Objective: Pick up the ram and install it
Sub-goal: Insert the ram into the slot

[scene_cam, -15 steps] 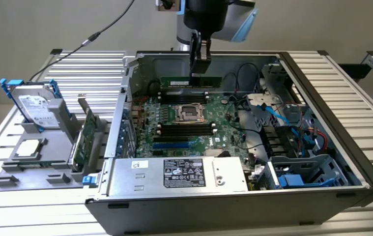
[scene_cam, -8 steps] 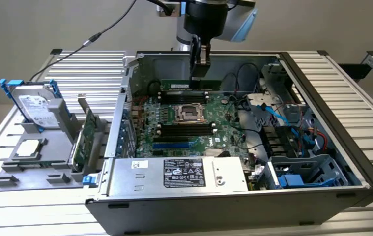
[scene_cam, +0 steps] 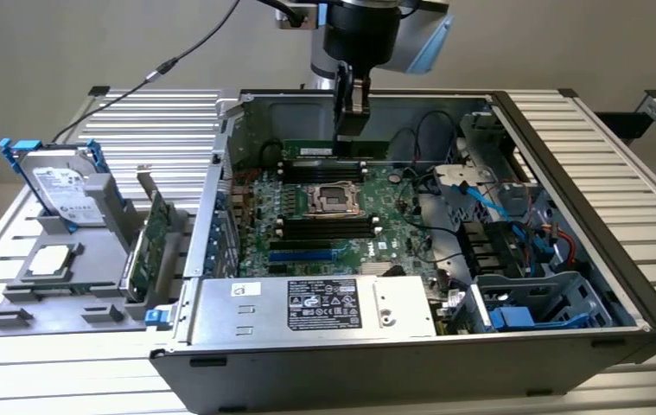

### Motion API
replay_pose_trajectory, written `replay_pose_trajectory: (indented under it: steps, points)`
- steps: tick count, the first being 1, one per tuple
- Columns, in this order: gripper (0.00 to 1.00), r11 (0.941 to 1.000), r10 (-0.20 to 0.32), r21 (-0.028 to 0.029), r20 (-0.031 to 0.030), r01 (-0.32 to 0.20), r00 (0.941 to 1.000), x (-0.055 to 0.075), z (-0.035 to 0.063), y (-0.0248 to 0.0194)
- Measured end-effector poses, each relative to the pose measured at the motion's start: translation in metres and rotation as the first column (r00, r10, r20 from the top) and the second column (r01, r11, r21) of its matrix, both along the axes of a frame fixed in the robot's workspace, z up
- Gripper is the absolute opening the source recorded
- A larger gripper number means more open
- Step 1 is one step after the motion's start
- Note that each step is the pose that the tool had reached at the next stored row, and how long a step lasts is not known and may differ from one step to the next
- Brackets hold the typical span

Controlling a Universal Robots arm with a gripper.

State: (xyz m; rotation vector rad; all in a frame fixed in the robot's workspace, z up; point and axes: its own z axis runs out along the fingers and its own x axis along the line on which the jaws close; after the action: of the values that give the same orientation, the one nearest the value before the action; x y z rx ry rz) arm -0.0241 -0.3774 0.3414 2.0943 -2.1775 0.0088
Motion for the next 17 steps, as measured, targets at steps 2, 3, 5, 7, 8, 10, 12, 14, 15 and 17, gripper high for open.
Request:
replay_pose_trajectory:
  steps: [2, 3, 5, 7, 8, 10, 12, 14, 15, 17]
  points:
    - [0.14, 1.0, 0.0, 0.0, 0.0, 0.0, 1.0, 0.0, 0.0, 0.0]
    - [0.14, 1.0, 0.0, 0.0, 0.0, 0.0, 1.0, 0.0, 0.0, 0.0]
    - [0.14, 1.0, 0.0, -0.0001, 0.0, 0.0, 1.0, 0.0, 0.0, 0.0]
    - [0.14, 1.0, 0.0, 0.0, 0.0007, 0.0, 1.0, 0.0, -0.0019, 0.001]
    - [0.14, 1.0, 0.0, 0.0001, 0.001, 0.0, 1.0, -0.001, -0.0037, 0.0016]
    - [0.14, 1.0, 0.0, -0.0002, 0.0008, 0.0, 1.0, -0.005, -0.0072, 0.0024]
    - [0.14, 1.0, 0.0, -0.0001, 0.0009, 0.0, 1.0, -0.007, -0.0109, 0.0026]
    - [0.14, 1.0, 0.0, -0.0001, 0.0009, 0.0, 1.0, -0.008, -0.0145, 0.0028]
    - [0.14, 1.0, 0.0, -0.0001, 0.0009, 0.0, 1.0, -0.009, -0.0164, 0.0028]
    - [0.14, 1.0, 0.0, -0.0002, 0.0009, 0.0, 1.0, -0.009, -0.02, 0.0029]
